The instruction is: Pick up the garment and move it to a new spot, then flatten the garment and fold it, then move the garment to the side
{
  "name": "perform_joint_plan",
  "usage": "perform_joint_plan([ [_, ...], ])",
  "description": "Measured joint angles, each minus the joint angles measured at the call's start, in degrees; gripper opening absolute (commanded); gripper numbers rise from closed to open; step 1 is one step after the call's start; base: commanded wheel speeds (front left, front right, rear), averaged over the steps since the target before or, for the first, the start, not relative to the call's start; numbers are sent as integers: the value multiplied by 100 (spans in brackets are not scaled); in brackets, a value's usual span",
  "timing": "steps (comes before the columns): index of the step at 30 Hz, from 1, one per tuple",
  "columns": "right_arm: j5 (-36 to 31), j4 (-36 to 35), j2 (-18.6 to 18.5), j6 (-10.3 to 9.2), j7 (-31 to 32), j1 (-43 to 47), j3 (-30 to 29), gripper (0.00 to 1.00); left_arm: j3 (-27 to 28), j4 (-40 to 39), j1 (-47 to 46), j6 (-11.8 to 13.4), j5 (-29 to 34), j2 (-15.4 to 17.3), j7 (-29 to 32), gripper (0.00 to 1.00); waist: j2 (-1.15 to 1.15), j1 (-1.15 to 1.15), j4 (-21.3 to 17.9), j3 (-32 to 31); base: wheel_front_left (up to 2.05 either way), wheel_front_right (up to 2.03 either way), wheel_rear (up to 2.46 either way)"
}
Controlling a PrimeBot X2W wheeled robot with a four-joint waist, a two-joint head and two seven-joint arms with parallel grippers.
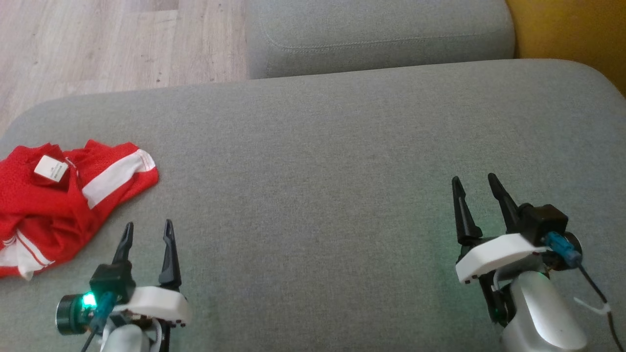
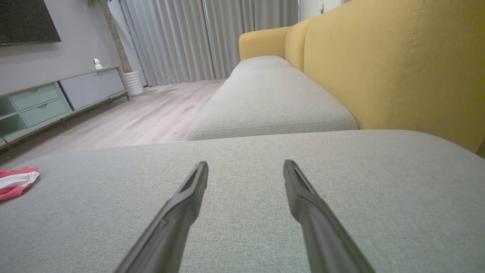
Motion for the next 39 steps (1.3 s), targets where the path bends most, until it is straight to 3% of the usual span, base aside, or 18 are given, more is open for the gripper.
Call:
perform_joint_plan([
  [18, -33, 188, 2, 0, 0, 1, 134, 100, 152, 57, -18, -52, 87, -75, 0, 100, 0, 0, 319, 9, 0, 0, 0],
  [24, 126, 188, 4, 0, 0, 18, 303, 100, 226, 102, -23, -53, 100, -81, 0, 100, 0, 0, 878, 8, 0, 0, 0],
  [33, 483, 192, 15, 0, 0, 20, 713, 100, 314, 118, -15, -56, 126, -22, 0, 100, 0, 0, 2106, 13, 0, 0, 0],
  [39, 522, 194, 27, 0, -1, 9, 828, 100, 337, 69, -16, -152, 102, 11, 0, 100, 0, 0, 2493, 161, 0, 0, 0],
])
